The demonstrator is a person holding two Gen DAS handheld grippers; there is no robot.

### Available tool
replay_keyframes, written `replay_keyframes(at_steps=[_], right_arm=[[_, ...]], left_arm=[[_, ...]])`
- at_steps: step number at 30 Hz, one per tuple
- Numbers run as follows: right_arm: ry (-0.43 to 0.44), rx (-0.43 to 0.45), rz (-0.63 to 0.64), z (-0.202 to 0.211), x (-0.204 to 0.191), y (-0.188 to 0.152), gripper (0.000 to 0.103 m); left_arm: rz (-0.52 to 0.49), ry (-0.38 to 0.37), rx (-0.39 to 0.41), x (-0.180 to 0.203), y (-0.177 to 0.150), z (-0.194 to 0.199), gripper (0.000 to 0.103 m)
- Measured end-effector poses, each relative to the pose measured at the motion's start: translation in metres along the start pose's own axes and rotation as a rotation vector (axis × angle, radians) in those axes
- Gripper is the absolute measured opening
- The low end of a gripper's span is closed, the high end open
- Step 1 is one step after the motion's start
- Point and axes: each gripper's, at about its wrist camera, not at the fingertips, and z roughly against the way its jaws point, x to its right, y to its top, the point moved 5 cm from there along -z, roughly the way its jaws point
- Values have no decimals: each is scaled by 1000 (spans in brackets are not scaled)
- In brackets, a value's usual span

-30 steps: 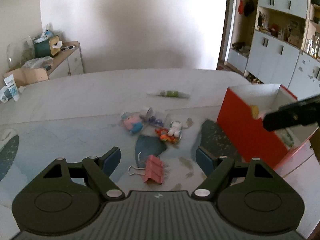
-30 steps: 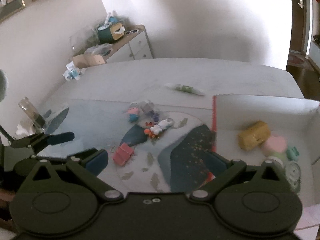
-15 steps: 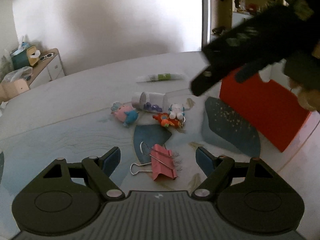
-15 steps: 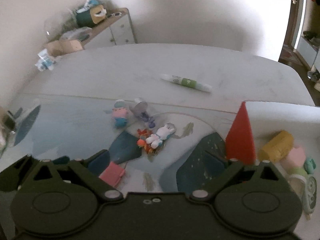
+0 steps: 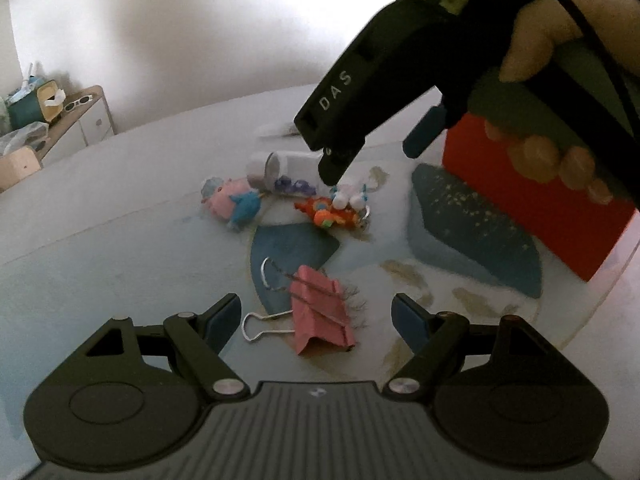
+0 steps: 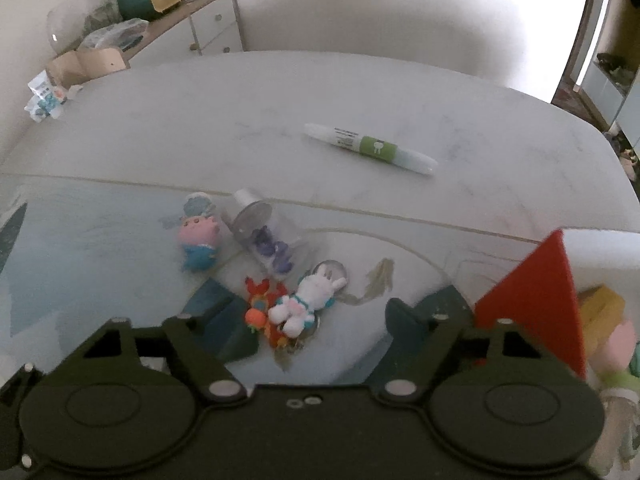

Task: Organize rigid objects
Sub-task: 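Grasp the pink binder clip with the left tool while the right tool grasps the white bunny keychain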

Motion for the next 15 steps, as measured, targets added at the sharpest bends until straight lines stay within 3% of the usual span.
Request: replay_keyframes(at_steps=[7, 10, 12, 15], right_arm=[[-14, -37, -7, -19, 3, 5, 64], [-12, -45, -12, -24, 4, 6, 57], [-2, -48, -29, -27, 6, 6, 55], [13, -51, -50, -29, 6, 6, 52]], left_arm=[[-9, 23, 20, 0, -1, -3, 80], [-33, 28, 25, 4, 0, -4, 72], [-37, 31, 18, 5, -1, -7, 62], [-47, 37, 13, 6, -2, -9, 58]])
